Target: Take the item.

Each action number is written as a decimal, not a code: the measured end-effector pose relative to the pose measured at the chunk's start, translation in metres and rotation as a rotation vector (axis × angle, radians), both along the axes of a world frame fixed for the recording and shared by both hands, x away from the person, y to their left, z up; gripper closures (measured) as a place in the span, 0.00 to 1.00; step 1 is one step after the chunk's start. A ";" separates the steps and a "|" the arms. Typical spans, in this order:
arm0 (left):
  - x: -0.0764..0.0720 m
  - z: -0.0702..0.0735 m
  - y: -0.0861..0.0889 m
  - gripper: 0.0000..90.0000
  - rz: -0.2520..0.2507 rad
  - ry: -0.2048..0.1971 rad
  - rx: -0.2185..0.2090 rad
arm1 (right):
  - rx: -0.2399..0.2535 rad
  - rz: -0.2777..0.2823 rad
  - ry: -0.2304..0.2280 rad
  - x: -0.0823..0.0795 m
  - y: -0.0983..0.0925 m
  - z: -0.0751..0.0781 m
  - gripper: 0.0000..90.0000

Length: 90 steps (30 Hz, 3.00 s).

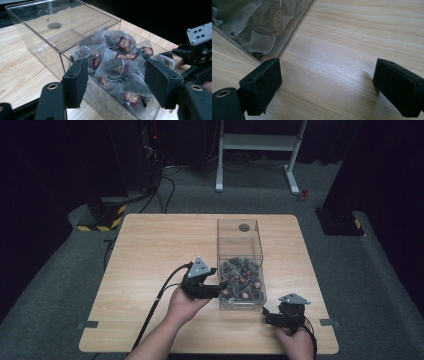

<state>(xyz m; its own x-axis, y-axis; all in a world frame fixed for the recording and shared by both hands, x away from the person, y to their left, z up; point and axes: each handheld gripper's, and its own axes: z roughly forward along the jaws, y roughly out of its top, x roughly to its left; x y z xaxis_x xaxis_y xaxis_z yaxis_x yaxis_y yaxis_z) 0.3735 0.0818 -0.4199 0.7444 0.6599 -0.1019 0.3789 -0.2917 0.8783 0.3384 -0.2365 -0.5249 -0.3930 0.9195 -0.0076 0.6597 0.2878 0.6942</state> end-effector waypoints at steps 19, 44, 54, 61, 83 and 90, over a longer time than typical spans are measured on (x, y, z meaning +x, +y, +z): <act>0.022 -0.012 -0.024 0.59 0.026 0.036 0.056 | 0.000 0.004 0.000 0.000 0.000 0.000 0.09; 0.013 -0.024 -0.029 0.83 -0.003 0.036 0.066 | -0.004 0.014 -0.001 0.000 0.000 0.000 0.09; 0.008 -0.023 -0.025 0.99 -0.011 0.015 0.032 | -0.005 0.019 -0.002 0.000 0.000 0.000 0.09; 0.006 -0.020 -0.024 1.00 -0.008 0.003 0.019 | -0.006 0.019 -0.003 0.000 0.000 0.000 0.09; 0.002 -0.008 -0.011 1.00 0.018 -0.032 -0.048 | -0.005 0.019 -0.002 0.000 0.000 0.000 0.09; 0.002 -0.005 -0.009 1.00 0.019 -0.041 -0.068 | -0.005 0.019 -0.002 0.000 0.000 0.000 0.09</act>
<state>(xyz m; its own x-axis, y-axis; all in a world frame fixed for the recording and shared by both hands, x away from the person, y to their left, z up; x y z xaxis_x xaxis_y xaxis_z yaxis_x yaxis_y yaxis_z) 0.3750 0.0728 -0.4244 0.7362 0.6667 -0.1166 0.3474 -0.2243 0.9105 0.3388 -0.2365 -0.5248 -0.4103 0.9118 -0.0135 0.6524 0.3039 0.6943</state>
